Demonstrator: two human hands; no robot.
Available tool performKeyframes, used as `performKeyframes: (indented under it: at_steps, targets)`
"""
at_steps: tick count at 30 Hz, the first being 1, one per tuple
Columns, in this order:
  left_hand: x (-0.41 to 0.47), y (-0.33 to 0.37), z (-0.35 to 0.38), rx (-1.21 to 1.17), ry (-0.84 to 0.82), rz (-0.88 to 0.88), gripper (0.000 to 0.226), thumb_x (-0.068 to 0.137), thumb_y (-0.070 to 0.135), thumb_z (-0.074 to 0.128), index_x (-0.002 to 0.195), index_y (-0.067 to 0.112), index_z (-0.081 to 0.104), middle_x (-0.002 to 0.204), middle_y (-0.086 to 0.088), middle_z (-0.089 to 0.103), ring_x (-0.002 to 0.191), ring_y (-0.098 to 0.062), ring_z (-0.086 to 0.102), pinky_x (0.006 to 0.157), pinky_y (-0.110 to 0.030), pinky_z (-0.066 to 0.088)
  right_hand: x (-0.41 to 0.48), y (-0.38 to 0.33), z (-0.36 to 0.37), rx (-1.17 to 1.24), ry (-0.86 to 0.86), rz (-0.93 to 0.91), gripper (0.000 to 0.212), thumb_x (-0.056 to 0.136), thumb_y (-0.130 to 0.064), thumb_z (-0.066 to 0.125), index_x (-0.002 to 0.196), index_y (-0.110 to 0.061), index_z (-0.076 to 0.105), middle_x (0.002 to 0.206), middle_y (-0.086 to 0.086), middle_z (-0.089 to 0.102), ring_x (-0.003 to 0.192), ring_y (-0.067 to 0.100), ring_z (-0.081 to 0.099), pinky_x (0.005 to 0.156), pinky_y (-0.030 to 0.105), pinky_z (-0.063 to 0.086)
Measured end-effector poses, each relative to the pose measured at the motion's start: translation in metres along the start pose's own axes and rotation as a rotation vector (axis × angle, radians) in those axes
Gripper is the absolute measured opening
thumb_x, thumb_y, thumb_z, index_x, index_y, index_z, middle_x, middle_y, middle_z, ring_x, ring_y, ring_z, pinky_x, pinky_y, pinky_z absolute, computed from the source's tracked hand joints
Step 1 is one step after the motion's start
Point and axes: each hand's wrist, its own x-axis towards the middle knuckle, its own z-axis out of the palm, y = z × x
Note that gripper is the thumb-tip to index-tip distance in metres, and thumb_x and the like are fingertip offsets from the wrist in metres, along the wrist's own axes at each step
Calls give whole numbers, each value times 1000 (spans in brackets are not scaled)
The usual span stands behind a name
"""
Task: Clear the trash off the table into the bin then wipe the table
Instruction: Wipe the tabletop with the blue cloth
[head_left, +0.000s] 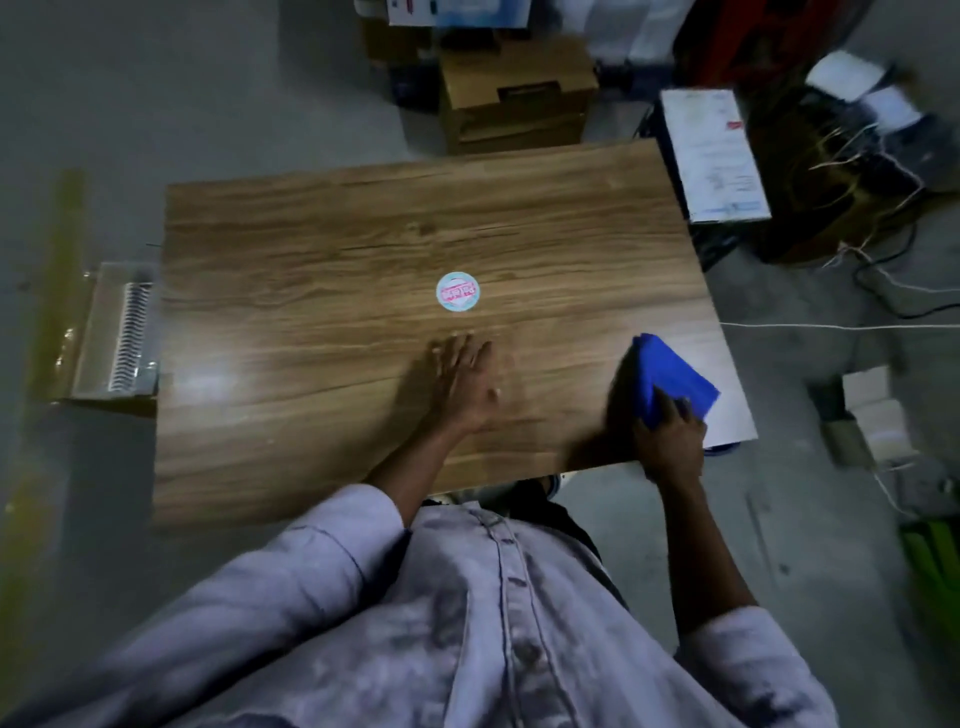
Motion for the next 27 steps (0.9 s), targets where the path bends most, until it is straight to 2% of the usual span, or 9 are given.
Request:
performKeyframes:
  at_steps: [3, 7, 11, 17, 19, 21, 23, 25, 27]
  targets:
    - [-17, -33, 19, -44, -53, -267, 85, 88, 46, 54, 159, 14, 20, 169, -16, -2, 154, -40, -9, 123, -58, 6, 15, 4, 17, -84, -170, 74, 79, 99, -36, 55, 163, -23, 10, 164, 32, 2, 151, 52, 3, 123, 52, 3]
    - [-36, -62, 18, -35, -85, -362, 81, 95, 45, 50, 162, 20, 11, 170, -3, -12, 156, -27, -14, 117, -70, 12, 37, -51, 21, -135, -163, 69, 77, 104, -47, 42, 163, -25, 0, 166, 28, -8, 151, 54, -6, 121, 60, 7]
    - [-49, -57, 11, -47, -94, -387, 78, 98, 32, 54, 162, 22, 10, 170, 3, -10, 156, -21, -11, 118, -69, 10, 39, -120, 47, -156, -175, -111, 73, 105, -52, 36, 162, -30, -2, 166, 26, -10, 151, 53, -8, 111, 70, 25]
    - [-58, -45, 23, -42, -74, -408, 81, 96, 24, 53, 162, 19, 7, 170, 2, -8, 156, -22, -12, 123, -58, 3, -2, -194, 72, -240, -423, -435, 73, 104, -47, 38, 161, -34, -5, 167, 22, -15, 152, 49, -14, 116, 63, 28]
    - [-54, -40, 25, -7, -52, -408, 83, 93, 23, 54, 162, 16, 9, 170, -3, -3, 156, -26, -11, 125, -53, -3, -4, -201, 62, -206, -523, -571, 70, 101, -51, 43, 161, -38, 10, 170, 16, -2, 155, 42, -3, 121, 51, 26]
    - [-46, -34, 25, -58, 37, -398, 79, 89, 18, 57, 160, 12, 23, 169, -10, 14, 157, -28, 2, 126, -48, -4, 2, -201, 44, -53, -646, -637, 62, 98, -50, 46, 157, -37, 32, 163, 13, 33, 148, 33, 34, 113, 40, 36]
    - [-37, -23, 23, -172, 140, -348, 65, 84, 9, 59, 148, 7, 45, 157, -17, 40, 152, -31, 26, 125, -40, 1, 9, -192, 21, 339, -738, -538, 47, 100, -18, 53, 147, -28, 52, 143, 8, 59, 121, 22, 59, 104, 36, 45]
    - [-27, -15, 23, -219, 241, -281, 60, 80, 9, 53, 140, 3, 55, 148, -21, 52, 145, -35, 38, 125, -41, 10, 24, -170, -3, 608, -635, -384, 44, 99, 1, 53, 139, -19, 58, 124, 4, 66, 109, 19, 61, 95, 33, 49]
    - [-16, -14, 25, -241, 318, -251, 67, 75, 22, 36, 134, 2, 61, 139, -21, 59, 136, -37, 49, 124, -46, 22, 45, -142, -34, 629, -432, -247, 38, 103, -10, 53, 139, -21, 58, 105, 5, 67, 95, 22, 62, 80, 31, 47]
